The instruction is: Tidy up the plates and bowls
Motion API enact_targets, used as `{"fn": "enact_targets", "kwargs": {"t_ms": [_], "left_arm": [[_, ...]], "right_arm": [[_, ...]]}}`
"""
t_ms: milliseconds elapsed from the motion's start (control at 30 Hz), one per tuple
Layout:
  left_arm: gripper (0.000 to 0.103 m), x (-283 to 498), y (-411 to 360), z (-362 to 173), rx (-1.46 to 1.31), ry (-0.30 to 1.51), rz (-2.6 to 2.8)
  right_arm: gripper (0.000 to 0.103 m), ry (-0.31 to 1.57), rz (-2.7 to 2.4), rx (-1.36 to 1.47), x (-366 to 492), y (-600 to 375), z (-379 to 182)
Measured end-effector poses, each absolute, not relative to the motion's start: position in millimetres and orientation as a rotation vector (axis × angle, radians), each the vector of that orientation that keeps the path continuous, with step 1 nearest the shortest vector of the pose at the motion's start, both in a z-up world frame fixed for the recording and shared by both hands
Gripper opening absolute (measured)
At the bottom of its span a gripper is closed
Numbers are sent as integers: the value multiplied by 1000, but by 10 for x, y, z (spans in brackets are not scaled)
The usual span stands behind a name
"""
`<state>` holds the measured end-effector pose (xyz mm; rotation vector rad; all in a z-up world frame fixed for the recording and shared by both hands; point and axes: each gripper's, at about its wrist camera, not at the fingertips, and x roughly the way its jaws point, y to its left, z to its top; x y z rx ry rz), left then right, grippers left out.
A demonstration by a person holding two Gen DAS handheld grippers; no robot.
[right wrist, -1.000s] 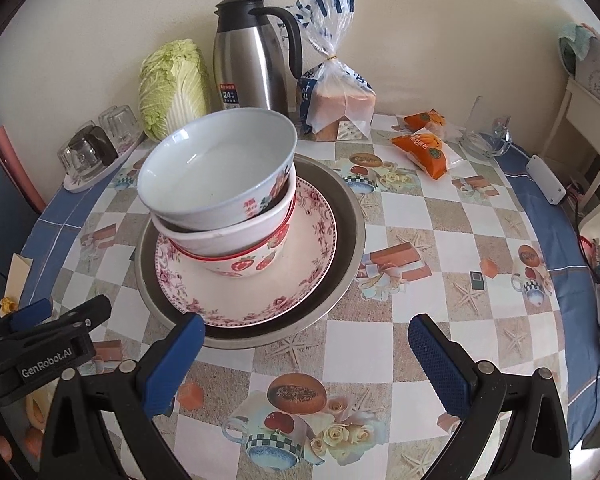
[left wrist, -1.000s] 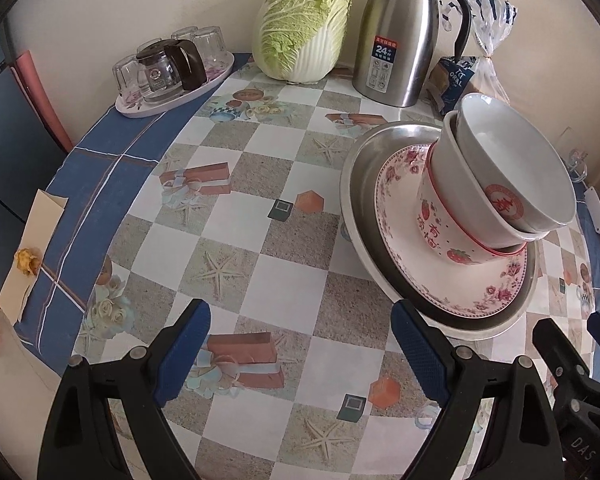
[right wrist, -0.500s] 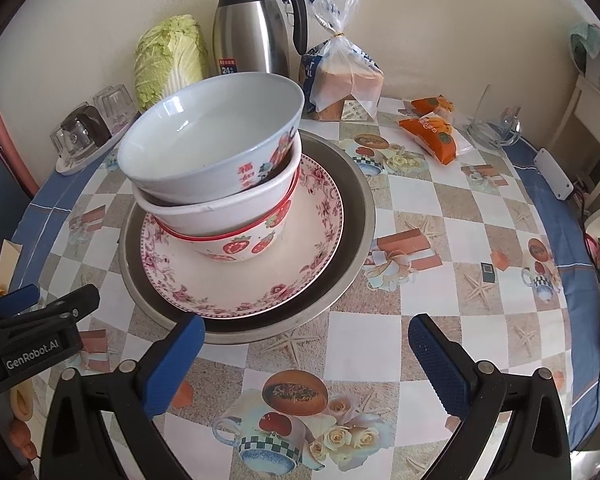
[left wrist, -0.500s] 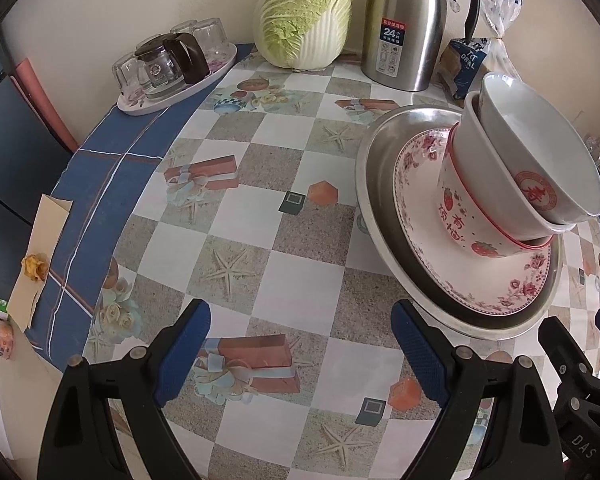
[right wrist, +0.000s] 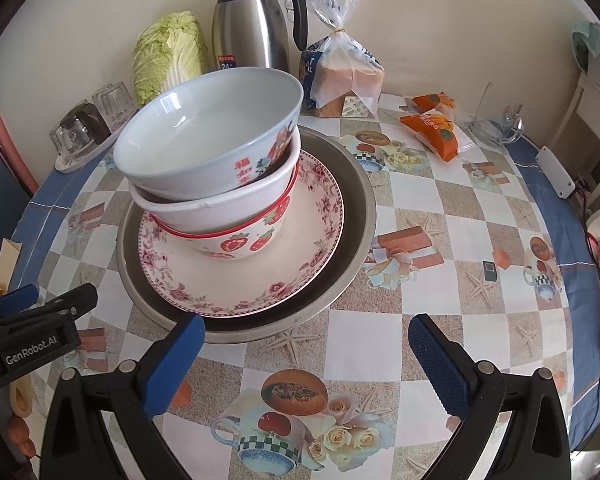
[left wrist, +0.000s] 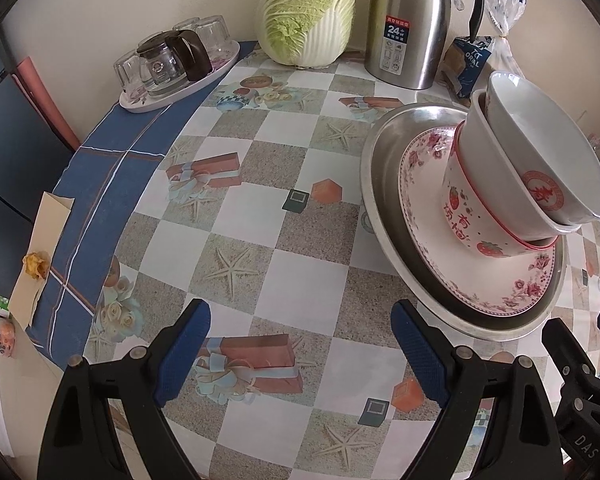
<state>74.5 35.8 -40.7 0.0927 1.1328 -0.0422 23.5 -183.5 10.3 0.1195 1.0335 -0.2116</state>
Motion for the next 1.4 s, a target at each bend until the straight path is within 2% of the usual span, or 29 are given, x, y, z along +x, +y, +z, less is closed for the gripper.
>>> {"fn": "enact_targets", "kwargs": {"t_ms": [1400], "left_arm": [[92,731,346,-434,98,1136,-39]], "right_arm": [[103,1046,-211,129,231,-1869,64]]}}
